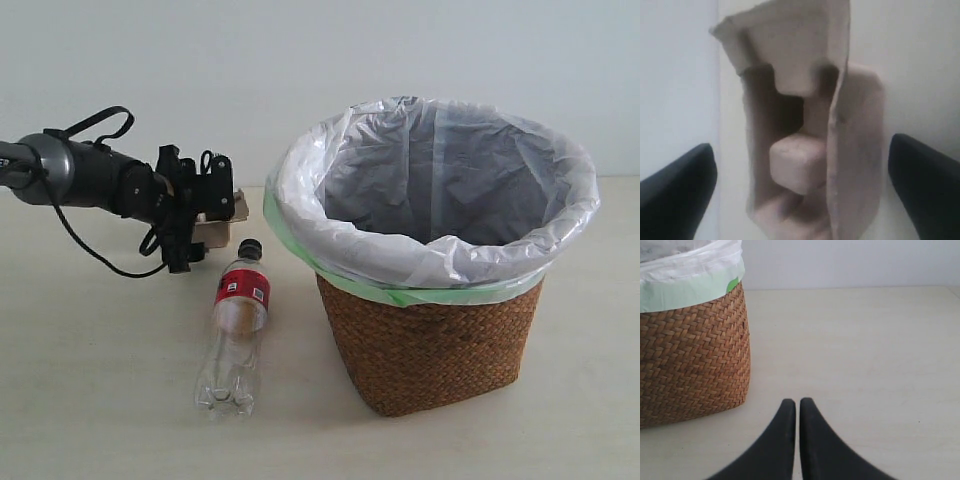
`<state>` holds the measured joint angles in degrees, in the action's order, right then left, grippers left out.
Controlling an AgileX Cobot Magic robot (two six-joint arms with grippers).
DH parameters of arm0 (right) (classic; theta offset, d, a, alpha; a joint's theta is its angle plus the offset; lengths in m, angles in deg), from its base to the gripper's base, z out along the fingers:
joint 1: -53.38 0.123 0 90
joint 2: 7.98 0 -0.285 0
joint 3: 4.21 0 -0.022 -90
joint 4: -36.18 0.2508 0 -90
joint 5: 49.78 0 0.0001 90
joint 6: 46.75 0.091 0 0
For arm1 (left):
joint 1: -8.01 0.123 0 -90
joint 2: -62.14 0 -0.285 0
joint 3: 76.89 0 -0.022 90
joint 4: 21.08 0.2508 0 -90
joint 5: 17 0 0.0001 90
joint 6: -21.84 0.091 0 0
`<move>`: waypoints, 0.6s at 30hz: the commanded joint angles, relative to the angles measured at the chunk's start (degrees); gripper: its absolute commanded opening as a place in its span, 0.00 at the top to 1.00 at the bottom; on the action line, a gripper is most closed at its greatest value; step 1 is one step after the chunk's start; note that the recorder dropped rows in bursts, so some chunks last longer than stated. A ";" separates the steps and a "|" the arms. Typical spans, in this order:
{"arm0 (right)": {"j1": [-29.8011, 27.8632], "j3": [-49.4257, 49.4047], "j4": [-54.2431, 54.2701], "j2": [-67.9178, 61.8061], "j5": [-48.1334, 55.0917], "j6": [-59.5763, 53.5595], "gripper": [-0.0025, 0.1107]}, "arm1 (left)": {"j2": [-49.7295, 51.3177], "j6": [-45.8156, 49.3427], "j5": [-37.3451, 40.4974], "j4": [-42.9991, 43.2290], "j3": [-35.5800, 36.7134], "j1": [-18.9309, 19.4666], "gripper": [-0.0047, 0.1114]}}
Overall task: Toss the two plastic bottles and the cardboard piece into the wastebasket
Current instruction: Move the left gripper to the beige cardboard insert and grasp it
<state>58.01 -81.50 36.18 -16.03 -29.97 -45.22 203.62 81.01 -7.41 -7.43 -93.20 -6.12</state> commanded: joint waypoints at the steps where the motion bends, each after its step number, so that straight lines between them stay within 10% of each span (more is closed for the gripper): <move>1: -0.35 0.07 -0.37 0.26 -0.44 -0.26 0.98 | 0.66 0.02 -1.52 -0.12 0.18 1.36 0.28; 11: -0.35 0.07 -0.37 0.26 -0.44 -0.26 0.98 | 3.44 0.02 0.79 4.79 0.18 1.52 0.93; 18: -0.35 0.07 -0.37 0.26 -0.44 -0.26 0.98 | -0.59 -0.64 6.96 4.67 0.18 1.52 0.93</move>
<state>58.01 -81.50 36.18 -16.03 -29.97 -45.22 204.30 81.01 -6.39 -1.99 -93.68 -4.62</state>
